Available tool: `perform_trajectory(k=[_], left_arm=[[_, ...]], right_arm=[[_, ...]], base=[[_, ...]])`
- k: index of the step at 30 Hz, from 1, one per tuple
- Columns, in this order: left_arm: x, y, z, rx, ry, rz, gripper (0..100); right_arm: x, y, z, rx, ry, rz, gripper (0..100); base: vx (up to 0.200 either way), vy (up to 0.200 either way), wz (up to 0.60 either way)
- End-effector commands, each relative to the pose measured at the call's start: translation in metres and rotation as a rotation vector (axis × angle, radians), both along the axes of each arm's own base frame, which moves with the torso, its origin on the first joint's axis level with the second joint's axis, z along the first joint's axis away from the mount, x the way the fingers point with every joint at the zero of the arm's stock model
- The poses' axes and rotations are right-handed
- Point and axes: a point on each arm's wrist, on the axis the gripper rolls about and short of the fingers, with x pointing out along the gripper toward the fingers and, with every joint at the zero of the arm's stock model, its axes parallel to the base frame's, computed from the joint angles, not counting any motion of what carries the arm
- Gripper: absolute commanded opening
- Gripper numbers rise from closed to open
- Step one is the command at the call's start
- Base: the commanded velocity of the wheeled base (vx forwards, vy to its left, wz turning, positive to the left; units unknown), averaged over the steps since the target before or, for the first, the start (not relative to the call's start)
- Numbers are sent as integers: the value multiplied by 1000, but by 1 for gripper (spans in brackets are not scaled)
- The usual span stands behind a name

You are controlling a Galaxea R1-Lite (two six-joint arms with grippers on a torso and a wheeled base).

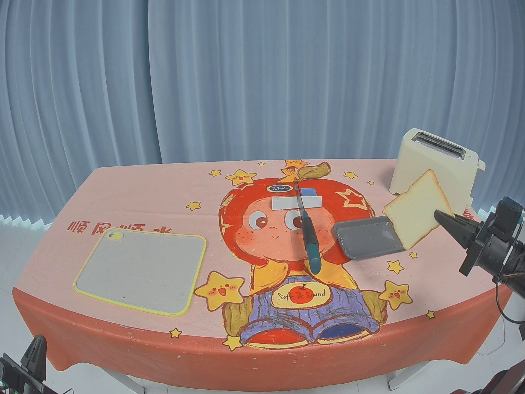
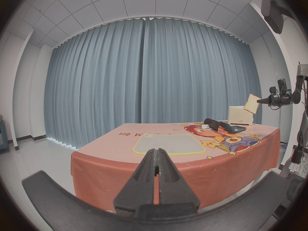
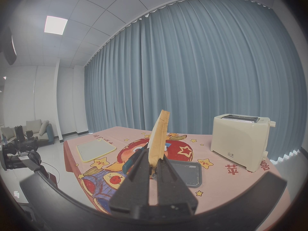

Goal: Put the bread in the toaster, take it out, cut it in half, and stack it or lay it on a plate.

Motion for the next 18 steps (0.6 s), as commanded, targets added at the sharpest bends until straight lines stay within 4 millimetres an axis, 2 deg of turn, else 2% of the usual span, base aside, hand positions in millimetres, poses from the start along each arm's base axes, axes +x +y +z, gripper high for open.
perform_trajectory(k=[1, 18], left_arm=[[1, 0, -5, 1, 19, 0, 0], [1, 0, -5, 1, 19, 0, 0]], right_arm=[[-2, 0, 3, 4, -14, 0, 0], [-2, 0, 2, 4, -10, 2, 0]], base=[[0, 0, 0], [0, 0, 0]])
